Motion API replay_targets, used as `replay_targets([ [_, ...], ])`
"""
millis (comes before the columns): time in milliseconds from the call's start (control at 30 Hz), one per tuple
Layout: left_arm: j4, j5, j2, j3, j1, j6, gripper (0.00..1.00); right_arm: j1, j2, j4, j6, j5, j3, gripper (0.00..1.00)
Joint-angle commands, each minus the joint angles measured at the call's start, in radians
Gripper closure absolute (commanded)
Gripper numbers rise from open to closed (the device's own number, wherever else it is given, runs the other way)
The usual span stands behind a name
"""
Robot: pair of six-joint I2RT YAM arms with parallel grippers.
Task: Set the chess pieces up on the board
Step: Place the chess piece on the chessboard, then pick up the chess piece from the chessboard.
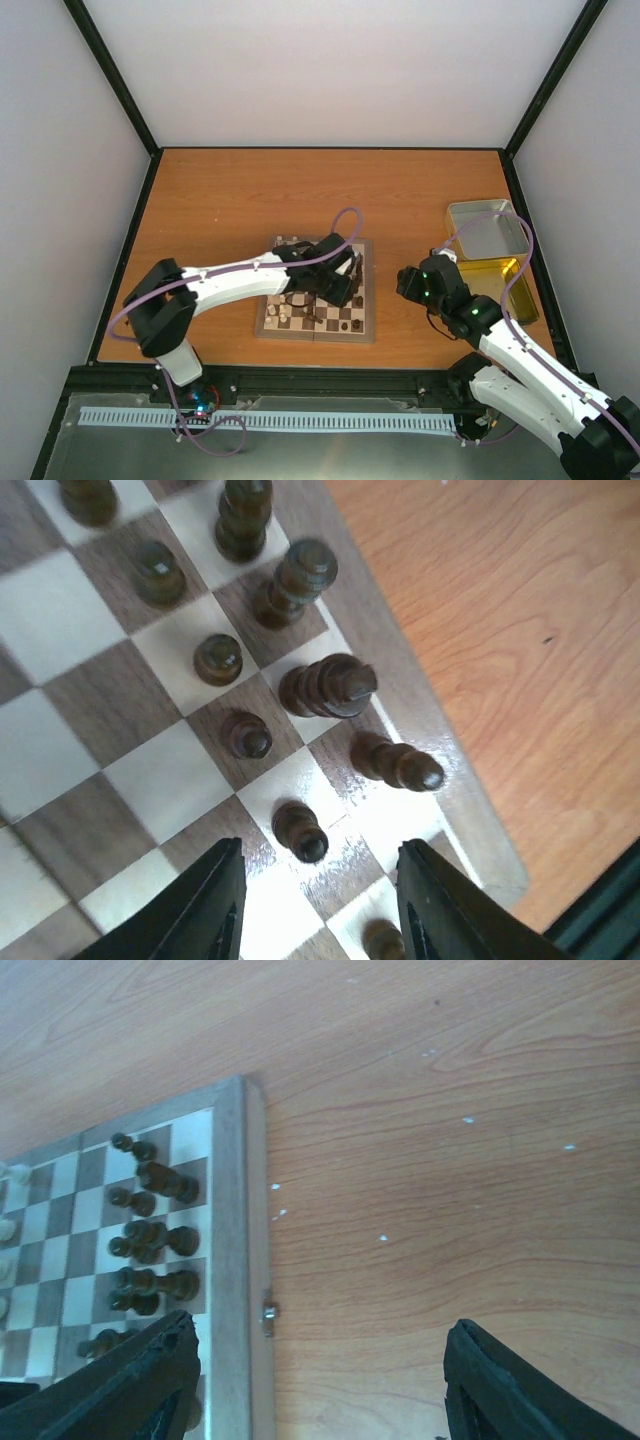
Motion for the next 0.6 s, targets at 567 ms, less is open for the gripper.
replay_targets([
  [567,-0.173,-0.126,-0.198,-0.155,0.07,-0.228,0.5,0.023,0.08,-0.015,-0.084,-0.116,0.187,0.35],
])
